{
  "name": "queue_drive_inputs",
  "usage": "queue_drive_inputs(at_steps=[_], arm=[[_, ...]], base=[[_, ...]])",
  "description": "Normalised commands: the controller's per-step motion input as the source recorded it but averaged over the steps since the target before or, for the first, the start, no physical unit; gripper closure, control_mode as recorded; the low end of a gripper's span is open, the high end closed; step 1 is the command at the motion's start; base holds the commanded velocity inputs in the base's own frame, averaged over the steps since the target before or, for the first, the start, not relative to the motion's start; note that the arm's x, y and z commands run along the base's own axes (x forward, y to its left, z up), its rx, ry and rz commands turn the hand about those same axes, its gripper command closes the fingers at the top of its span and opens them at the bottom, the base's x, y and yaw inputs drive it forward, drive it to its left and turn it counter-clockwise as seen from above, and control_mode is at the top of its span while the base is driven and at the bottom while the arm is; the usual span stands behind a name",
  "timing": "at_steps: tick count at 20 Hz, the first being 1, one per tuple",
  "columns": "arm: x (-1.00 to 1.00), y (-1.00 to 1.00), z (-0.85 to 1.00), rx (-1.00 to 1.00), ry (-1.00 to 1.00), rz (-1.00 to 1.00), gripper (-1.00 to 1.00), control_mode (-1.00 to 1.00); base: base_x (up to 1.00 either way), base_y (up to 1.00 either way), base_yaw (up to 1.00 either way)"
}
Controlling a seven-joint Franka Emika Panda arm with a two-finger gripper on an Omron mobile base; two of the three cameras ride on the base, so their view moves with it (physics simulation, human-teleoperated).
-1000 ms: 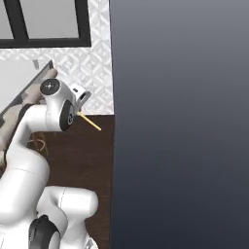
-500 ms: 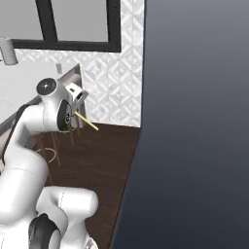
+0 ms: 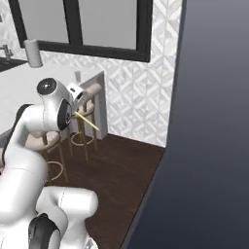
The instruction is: Take a straw from the drawer in front and place it inside the glass cup on the dining counter.
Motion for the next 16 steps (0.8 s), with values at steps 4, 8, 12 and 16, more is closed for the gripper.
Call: queue_drive_inputs(at_steps=[4, 8, 12, 16], arm=[[0.00, 0.00, 0.00, 0.00, 0.00, 0.00, 1.00, 1.00], [0.00, 0.00, 0.00, 0.00, 0.00, 0.00, 1.00, 1.00], [0.00, 0.00, 0.00, 0.00, 0.00, 0.00, 1.00, 1.00], [0.00, 0.00, 0.00, 0.00, 0.00, 0.00, 1.00, 1.00]], base=[[1.00, -0.44, 0.41], [1.00, -0.46, 0.42], [1.00, -0.50, 0.42], [0.99, -0.53, 0.44]])
